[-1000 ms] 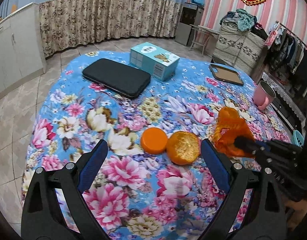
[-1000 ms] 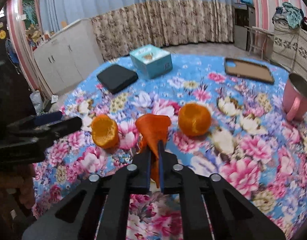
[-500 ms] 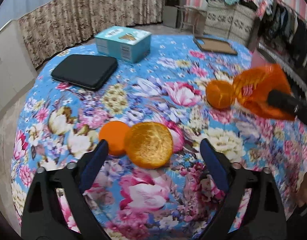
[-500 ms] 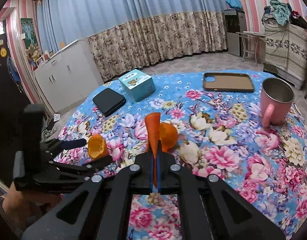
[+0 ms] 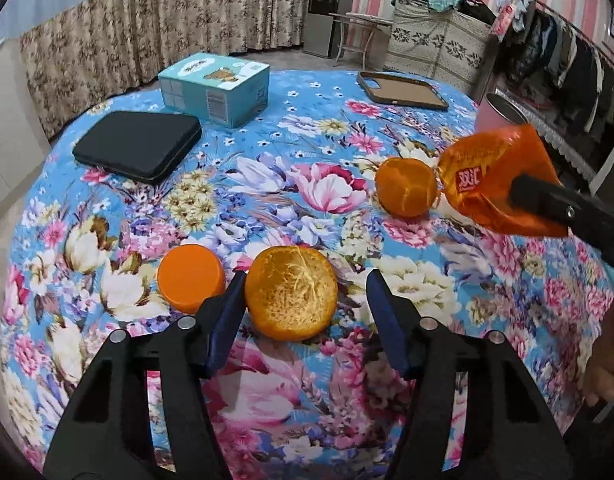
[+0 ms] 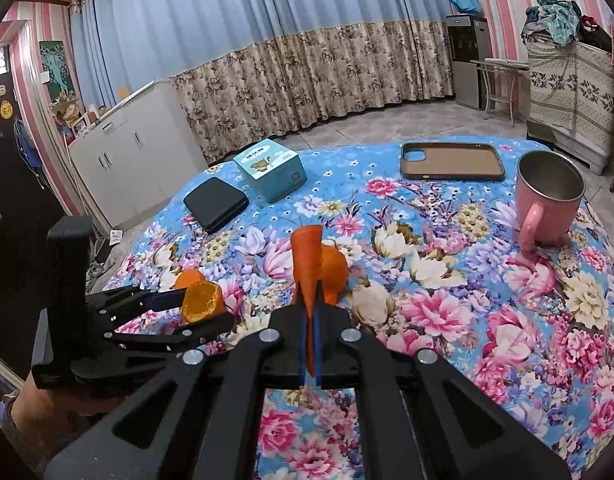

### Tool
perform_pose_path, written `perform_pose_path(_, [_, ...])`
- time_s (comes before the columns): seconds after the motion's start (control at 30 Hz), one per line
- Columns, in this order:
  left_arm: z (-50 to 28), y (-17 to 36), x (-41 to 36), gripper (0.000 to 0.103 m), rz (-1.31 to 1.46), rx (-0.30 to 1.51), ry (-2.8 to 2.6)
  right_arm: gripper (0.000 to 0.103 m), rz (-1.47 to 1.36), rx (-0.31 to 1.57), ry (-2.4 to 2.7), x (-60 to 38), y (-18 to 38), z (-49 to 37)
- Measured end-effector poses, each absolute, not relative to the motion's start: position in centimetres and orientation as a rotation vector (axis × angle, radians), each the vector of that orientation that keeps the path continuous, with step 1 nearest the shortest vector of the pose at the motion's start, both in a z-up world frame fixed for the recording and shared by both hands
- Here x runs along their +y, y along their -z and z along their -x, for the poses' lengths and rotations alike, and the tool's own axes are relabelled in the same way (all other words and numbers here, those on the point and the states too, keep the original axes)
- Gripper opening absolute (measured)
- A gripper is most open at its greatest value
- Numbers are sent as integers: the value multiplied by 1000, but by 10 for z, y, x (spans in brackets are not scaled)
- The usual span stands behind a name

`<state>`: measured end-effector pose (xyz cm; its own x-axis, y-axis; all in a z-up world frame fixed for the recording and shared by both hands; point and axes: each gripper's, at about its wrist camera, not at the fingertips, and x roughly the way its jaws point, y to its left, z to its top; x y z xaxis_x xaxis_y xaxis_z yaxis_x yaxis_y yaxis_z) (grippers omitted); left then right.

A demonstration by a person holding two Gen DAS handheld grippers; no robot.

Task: Collect trash
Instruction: 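Grasp the golden round bun with the left gripper while the right holds the orange bag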

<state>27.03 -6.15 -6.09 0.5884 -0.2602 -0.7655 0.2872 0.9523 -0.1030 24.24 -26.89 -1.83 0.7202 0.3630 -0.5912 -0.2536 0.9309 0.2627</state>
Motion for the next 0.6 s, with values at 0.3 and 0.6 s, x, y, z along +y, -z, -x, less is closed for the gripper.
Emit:
perform_pose_path(0.3, [-274,63,-56,40,-11,902,289,4,-174,687,-336,-272,18,-242])
perform_pose_path(0.6, [-269,54,-55,36,-3,873,291,4,-178,675,-329,-277,17,-242])
